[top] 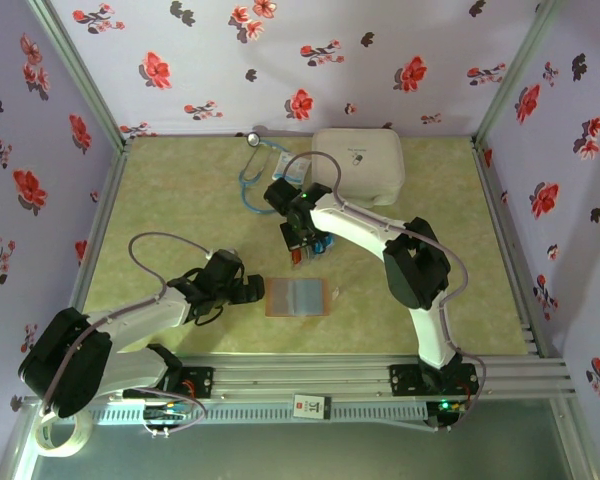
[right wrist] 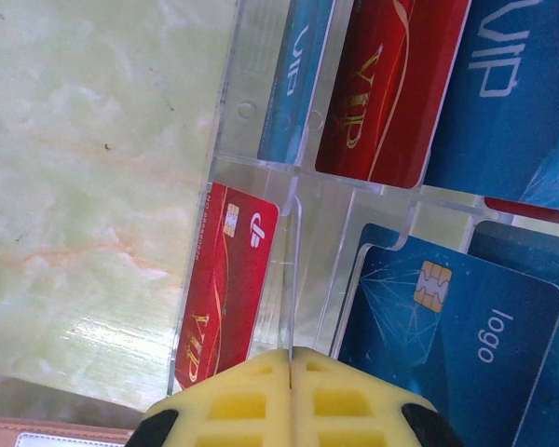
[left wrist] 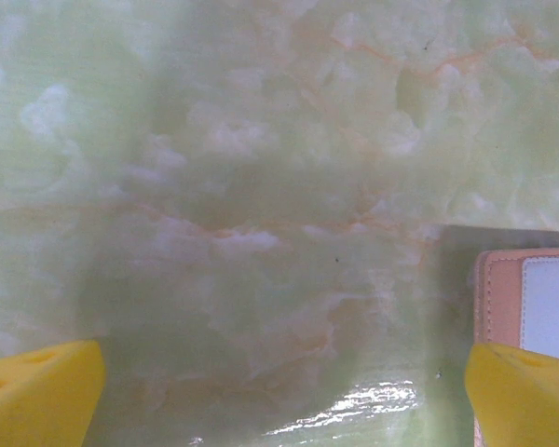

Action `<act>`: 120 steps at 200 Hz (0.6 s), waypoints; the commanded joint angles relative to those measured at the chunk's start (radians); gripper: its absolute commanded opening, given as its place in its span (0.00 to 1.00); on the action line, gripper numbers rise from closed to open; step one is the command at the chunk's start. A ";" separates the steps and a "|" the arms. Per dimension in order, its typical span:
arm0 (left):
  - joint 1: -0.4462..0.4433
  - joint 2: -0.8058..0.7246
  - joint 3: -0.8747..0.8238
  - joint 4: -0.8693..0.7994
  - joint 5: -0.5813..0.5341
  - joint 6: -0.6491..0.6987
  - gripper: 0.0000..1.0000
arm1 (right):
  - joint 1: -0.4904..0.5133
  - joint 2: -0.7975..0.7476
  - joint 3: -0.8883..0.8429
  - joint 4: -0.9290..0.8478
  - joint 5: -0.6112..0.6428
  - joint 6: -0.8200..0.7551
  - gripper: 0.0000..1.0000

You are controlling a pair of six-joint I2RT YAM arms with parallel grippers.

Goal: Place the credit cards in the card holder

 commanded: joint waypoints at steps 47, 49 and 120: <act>0.009 -0.011 0.014 -0.022 0.013 0.042 1.00 | -0.008 -0.195 0.039 -0.058 -0.010 0.003 0.00; 0.008 -0.012 0.016 -0.026 0.013 0.043 1.00 | -0.009 -0.203 0.036 -0.054 -0.013 0.006 0.00; -0.011 -0.069 0.067 -0.094 0.062 0.078 1.00 | -0.009 -0.664 -0.564 0.491 -0.252 0.220 0.00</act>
